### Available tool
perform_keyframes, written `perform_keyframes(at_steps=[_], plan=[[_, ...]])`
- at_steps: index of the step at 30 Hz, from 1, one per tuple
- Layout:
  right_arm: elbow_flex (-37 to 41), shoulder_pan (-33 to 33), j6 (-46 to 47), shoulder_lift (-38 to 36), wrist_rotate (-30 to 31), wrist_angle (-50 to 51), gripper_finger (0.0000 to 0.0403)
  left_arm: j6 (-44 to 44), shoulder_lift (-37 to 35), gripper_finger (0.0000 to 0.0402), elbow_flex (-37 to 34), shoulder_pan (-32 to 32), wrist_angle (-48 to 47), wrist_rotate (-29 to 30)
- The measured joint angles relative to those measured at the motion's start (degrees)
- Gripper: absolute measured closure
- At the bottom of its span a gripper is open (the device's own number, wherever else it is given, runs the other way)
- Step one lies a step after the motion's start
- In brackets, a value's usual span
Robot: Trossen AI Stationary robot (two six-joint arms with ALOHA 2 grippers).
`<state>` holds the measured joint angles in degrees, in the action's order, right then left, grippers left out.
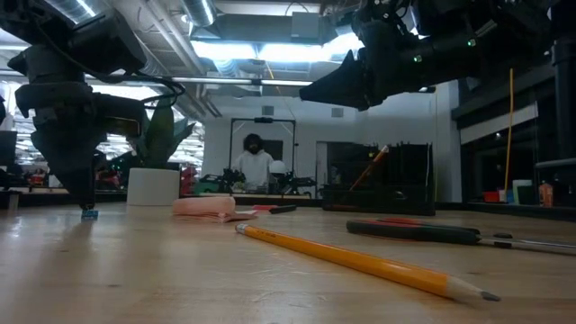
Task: Pick and place office supplies into organizer
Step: Put the blue binder clip into the black desk organizer
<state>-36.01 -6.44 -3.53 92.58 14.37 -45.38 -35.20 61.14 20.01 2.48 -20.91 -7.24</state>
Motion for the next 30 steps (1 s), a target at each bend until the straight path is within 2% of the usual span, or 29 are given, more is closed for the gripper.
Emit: perform_keyframes(at_steps=[6,19,30], plan=[[0.0,0.0,0.0,0.0,0.0,0.0,0.0399,0.0,0.0,0.0282,0.0,0.0,0.0,0.0],[0.0,0.0,0.0,0.0,0.0,0.0,0.0399,0.0,0.0,0.0344,0.0,0.0,0.0,0.0],[0.0,0.0,0.1,0.0,0.0,0.0,0.0399,0.0,0.0,0.0329,0.0,0.0,0.2,0.1]])
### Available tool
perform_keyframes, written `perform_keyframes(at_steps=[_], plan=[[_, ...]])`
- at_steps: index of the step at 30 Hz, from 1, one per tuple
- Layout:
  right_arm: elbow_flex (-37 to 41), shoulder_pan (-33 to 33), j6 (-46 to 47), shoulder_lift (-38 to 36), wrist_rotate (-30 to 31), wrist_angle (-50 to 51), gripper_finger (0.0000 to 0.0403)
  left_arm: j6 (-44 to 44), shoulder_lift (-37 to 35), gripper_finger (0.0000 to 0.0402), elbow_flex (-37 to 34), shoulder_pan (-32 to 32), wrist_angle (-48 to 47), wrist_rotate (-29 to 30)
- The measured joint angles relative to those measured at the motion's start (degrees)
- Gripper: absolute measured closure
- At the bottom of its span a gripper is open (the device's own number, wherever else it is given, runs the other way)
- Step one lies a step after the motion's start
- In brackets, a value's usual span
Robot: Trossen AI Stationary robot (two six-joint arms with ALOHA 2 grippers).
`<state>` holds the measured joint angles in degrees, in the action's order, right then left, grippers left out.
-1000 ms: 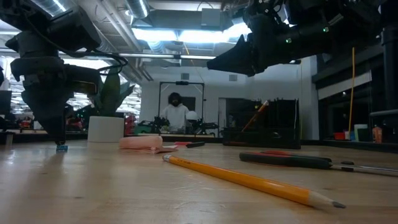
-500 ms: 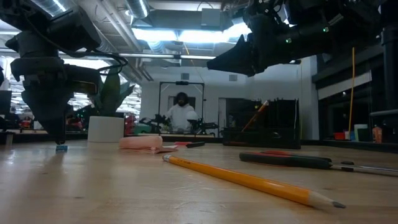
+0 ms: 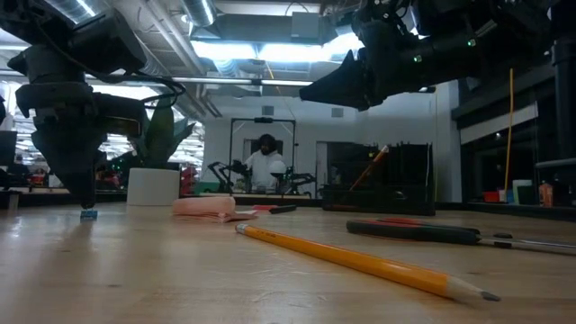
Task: Pick and place office supplies into organizer
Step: Put the blue binder clip into the black desk organizer
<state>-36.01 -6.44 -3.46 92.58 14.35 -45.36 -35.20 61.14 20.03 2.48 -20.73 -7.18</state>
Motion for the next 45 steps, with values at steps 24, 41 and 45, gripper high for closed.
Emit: perform_keyframes(at_steps=[24,41,45], plan=[[0.0,0.0,0.3,0.0,0.0,0.4,0.0398,3.0,3.5,0.0322,0.0,0.0,2.8,-0.6],[0.0,0.0,0.4,0.0,0.0,0.5,0.0398,3.0,3.5,0.0325,0.0,0.0,2.8,-0.7],[0.0,0.0,0.4,0.0,0.0,0.5,0.0398,2.2,3.5,0.0332,0.0,0.0,2.8,-0.1]])
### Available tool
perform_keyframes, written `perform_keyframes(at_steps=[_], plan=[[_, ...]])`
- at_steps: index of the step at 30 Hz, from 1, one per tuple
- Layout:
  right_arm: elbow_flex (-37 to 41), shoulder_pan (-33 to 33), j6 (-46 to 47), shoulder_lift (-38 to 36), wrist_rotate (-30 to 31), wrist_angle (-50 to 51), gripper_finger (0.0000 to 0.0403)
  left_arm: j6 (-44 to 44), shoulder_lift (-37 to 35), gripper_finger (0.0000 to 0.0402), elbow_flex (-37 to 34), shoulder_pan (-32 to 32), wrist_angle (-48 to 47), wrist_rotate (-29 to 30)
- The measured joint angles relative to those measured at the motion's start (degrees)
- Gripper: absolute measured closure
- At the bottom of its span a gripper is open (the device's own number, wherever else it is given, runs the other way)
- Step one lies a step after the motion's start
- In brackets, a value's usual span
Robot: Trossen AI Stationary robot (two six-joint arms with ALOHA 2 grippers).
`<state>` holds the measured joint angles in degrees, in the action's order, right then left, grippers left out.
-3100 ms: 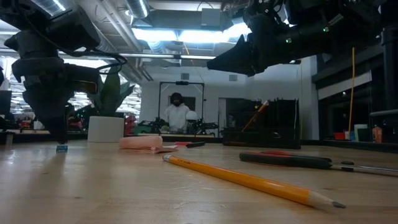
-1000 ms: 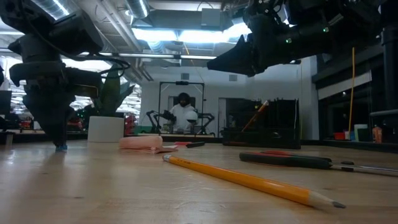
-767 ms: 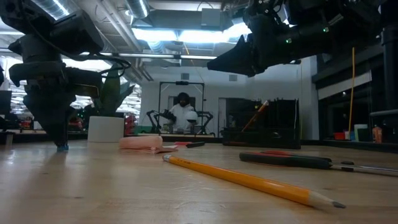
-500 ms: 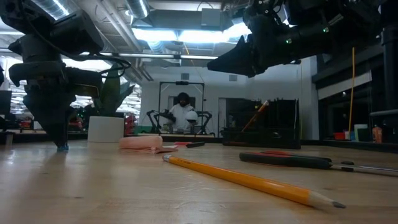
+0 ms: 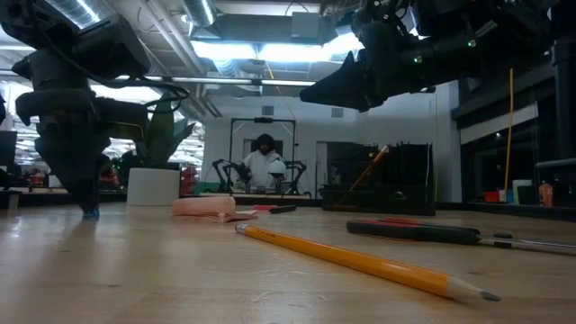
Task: Pick and place office supplies into organizer
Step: Put the blue binder clip into the black desk organizer
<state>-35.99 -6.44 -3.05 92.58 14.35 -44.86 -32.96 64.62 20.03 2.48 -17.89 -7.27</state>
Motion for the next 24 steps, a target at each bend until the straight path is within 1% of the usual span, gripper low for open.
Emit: perform_keyframes(at_steps=[11,19,24], plan=[[0.0,0.0,0.0,0.0,0.0,0.0,0.0398,-0.8,-0.1,0.0397,0.1,0.0,0.3,0.8],[0.0,0.0,0.0,0.0,0.0,0.0,0.0399,-0.8,-0.1,0.0399,0.2,0.0,0.2,0.1],[0.0,0.0,0.0,0.0,0.0,0.1,0.0398,1.0,-0.1,0.0399,2.0,0.0,-0.1,-1.0]])
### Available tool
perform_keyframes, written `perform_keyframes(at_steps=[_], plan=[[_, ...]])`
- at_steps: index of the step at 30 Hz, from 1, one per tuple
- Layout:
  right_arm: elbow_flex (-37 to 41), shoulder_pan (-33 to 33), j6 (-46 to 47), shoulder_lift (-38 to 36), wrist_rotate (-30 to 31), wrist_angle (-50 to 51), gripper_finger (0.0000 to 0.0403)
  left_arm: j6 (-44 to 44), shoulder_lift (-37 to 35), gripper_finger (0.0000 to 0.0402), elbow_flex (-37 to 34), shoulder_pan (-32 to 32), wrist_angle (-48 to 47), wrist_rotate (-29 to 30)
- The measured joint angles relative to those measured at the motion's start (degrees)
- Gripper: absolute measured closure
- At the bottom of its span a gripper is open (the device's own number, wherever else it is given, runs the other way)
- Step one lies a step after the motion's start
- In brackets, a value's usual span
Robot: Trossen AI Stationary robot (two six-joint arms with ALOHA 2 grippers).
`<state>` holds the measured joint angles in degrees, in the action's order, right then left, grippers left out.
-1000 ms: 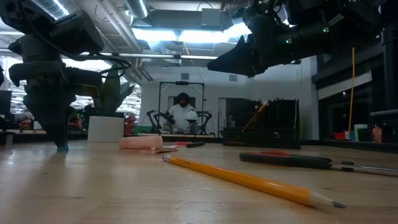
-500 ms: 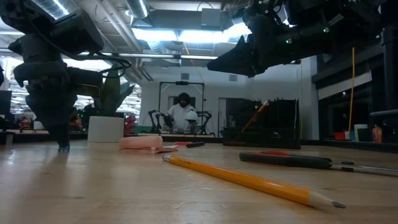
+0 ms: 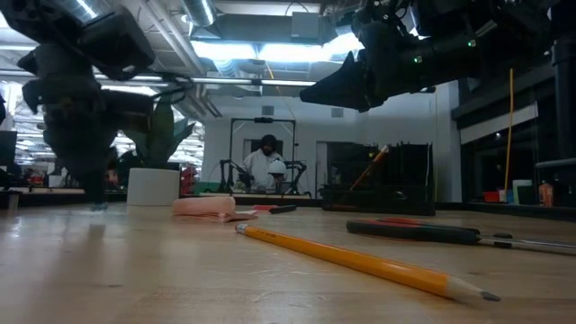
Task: Pick and place office supplies into organizer
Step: Put the blue binder clip into the black desk organizer
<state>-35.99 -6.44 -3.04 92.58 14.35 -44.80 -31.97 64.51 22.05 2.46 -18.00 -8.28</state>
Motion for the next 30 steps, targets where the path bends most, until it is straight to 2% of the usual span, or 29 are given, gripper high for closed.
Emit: perform_keyframes(at_steps=[8,14,21,30], plan=[[0.0,0.0,-0.2,0.0,0.0,0.4,0.0398,2.0,-3.3,0.04,3.8,0.0,-2.3,-0.2],[0.0,0.0,-3.1,0.0,0.0,-0.5,0.0398,3.2,-7.3,0.04,6.7,-1.5,-0.4,2.9],[0.0,0.0,-5.3,0.0,0.0,-3.0,0.0398,4.3,-10.4,0.04,7.8,-8.1,9.7,3.5],[0.0,0.0,-19.6,0.0,0.1,-8.2,0.0398,2.7,-8.8,0.0399,7.9,-15.5,22.4,0.8]])
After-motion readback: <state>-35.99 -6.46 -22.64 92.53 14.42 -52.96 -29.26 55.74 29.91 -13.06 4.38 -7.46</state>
